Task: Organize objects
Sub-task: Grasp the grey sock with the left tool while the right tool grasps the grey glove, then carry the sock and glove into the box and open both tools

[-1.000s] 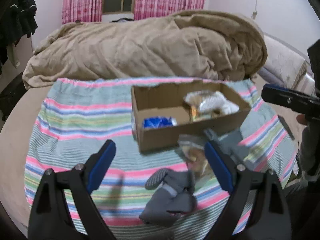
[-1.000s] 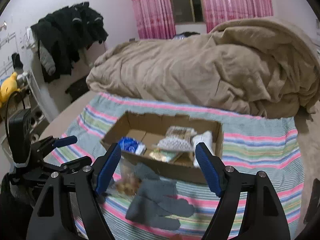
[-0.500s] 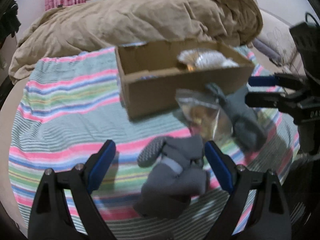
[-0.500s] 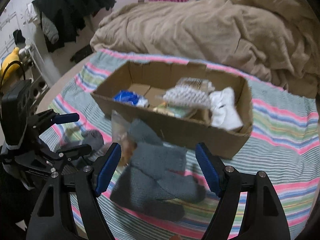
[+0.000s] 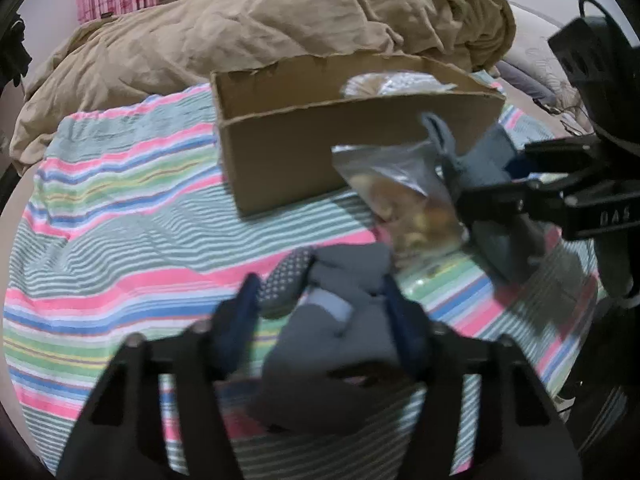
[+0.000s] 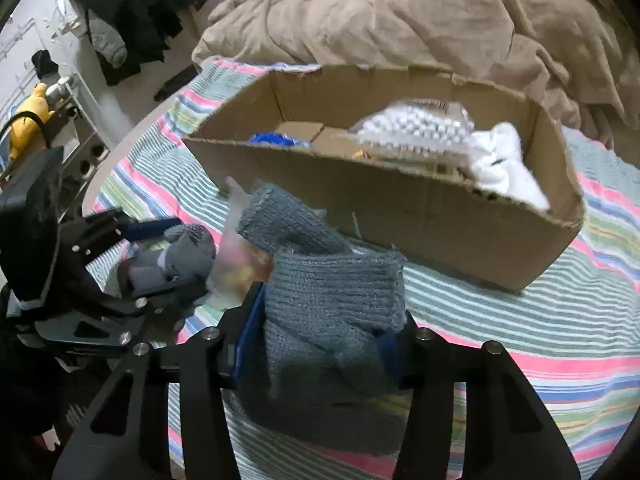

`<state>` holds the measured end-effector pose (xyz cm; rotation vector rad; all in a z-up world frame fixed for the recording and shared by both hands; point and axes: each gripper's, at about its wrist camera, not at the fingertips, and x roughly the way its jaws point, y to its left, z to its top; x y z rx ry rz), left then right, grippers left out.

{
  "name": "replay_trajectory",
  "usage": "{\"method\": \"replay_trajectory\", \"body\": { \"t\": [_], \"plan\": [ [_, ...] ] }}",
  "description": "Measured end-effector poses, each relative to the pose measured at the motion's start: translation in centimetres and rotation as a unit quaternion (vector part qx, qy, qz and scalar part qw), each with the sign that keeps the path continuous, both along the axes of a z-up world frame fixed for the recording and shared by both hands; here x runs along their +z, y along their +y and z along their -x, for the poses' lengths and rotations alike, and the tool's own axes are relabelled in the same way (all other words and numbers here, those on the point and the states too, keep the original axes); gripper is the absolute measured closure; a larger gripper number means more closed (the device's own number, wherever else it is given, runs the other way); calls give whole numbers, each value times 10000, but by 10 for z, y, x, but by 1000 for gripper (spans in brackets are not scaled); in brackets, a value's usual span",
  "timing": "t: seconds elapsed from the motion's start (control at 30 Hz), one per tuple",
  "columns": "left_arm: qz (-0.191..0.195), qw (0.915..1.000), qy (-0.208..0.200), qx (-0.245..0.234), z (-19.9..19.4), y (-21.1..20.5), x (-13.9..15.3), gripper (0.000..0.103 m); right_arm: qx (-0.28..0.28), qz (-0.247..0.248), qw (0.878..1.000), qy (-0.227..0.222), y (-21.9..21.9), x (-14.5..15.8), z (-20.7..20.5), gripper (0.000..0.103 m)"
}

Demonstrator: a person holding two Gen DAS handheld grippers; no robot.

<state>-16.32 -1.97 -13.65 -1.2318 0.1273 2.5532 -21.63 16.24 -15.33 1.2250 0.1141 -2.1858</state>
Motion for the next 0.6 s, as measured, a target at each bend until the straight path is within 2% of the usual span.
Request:
{"method": "replay_trajectory", "body": {
  "t": [0.1, 0.2, 0.5, 0.6],
  "plan": [
    [-24, 10000, 24, -68, -2, 3, 3, 58, 10, 14, 9999, 135, 2, 8, -2, 54],
    [-52, 9999, 93, -80, -4, 4, 8, 62, -36, -3, 9998, 220, 7, 14, -2, 54],
    [-276, 9990, 348, 44, -6, -1, 34, 64, -261, 158, 9987, 412, 21, 32, 6, 54],
    [-399, 9977, 534, 157, -7, -4, 46, 64, -361, 188, 9972, 628, 23, 44, 2, 54]
  ]
}}
